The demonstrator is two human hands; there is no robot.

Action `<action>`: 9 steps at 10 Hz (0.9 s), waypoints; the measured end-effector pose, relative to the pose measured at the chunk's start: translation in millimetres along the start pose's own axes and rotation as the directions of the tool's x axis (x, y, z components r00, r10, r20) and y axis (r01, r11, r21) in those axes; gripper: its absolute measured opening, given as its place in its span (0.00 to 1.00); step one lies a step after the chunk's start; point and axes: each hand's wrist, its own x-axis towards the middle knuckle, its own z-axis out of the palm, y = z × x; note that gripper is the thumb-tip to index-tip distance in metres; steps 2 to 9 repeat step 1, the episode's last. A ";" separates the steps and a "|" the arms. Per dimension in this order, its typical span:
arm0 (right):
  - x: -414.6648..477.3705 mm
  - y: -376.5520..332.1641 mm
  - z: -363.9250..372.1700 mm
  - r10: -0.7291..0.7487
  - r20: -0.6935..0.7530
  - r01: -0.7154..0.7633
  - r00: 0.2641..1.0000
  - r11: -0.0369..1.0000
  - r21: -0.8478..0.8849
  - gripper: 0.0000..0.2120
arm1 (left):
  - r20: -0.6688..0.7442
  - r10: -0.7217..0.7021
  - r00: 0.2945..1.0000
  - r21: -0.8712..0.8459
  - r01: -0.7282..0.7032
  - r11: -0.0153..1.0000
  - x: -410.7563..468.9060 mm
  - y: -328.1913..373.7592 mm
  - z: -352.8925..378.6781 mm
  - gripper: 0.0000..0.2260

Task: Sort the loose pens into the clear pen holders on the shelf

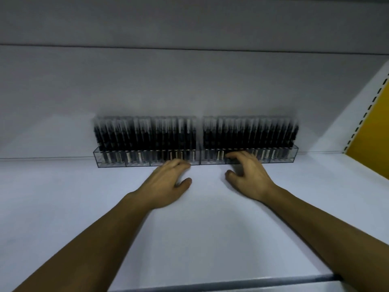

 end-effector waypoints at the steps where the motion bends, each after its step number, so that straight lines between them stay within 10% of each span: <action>1: -1.2 -3.3 -14.9 -0.020 0.044 0.020 0.999 1.000 0.003 0.27 | 0.043 -0.020 0.999 0.007 0.020 1.000 0.4 2.7 1.7 0.24; 9: -1.2 -3.3 -14.9 -0.020 0.044 0.020 0.999 1.000 0.003 0.27 | 0.043 -0.020 0.999 0.007 0.020 1.000 0.4 2.7 1.7 0.24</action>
